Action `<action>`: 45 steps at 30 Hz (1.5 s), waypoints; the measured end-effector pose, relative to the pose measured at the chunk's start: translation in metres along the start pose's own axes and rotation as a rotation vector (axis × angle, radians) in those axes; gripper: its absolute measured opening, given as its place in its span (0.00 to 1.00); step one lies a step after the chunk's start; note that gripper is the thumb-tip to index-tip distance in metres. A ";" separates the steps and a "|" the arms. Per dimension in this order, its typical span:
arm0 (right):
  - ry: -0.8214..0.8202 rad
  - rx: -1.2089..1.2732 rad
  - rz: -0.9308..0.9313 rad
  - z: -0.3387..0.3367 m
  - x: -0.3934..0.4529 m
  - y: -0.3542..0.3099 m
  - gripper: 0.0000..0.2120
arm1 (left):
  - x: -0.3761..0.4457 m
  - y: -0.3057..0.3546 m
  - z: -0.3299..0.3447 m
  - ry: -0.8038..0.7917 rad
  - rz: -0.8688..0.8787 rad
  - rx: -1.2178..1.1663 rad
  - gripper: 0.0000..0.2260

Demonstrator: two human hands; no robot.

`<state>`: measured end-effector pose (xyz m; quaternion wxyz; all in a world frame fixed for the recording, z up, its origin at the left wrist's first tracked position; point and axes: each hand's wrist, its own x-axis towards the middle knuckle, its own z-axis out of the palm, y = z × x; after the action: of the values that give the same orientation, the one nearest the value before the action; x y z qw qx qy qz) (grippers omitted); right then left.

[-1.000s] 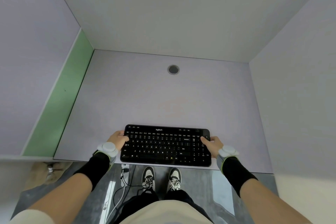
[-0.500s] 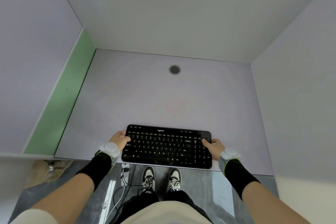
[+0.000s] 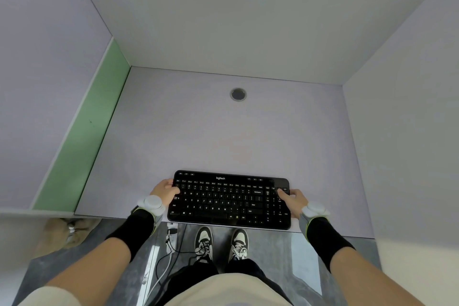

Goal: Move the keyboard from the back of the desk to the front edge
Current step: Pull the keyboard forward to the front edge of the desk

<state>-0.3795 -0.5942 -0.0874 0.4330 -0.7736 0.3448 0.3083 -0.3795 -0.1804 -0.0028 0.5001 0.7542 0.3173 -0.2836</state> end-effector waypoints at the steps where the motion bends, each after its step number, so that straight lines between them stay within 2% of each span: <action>1: 0.001 0.002 0.004 0.000 -0.001 0.000 0.49 | 0.003 -0.003 -0.001 -0.010 0.012 -0.002 0.10; 4: 0.006 0.012 0.006 0.000 0.002 0.003 0.53 | 0.002 -0.003 0.000 -0.012 0.016 0.034 0.12; 7: 0.000 0.006 0.000 0.000 0.005 0.005 0.48 | -0.005 0.004 0.004 -0.014 0.027 0.053 0.11; 13: 0.015 -0.005 -0.006 -0.001 -0.002 0.001 0.46 | -0.003 0.002 0.007 0.003 0.011 0.007 0.12; 22: 0.016 -0.004 -0.012 -0.002 -0.011 -0.004 0.42 | 0.010 -0.012 0.006 0.003 0.005 0.022 0.20; 25: 0.020 -0.017 -0.005 -0.002 -0.010 -0.003 0.43 | 0.005 -0.007 0.009 0.014 0.010 0.014 0.18; 30: 0.030 -0.083 -0.017 -0.001 -0.022 -0.010 0.34 | -0.003 -0.001 0.014 0.032 0.039 -0.044 0.18; 38: 0.033 -0.112 -0.008 -0.002 -0.024 -0.009 0.37 | -0.010 0.003 0.015 0.035 0.043 -0.063 0.19; 45: 0.047 -0.163 -0.011 0.000 -0.030 -0.014 0.34 | -0.012 0.005 0.016 0.050 0.060 -0.026 0.16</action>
<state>-0.3855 -0.5811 -0.0573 0.3621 -0.8152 0.3246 0.3148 -0.3851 -0.1995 0.0033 0.5101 0.7636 0.3108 -0.2453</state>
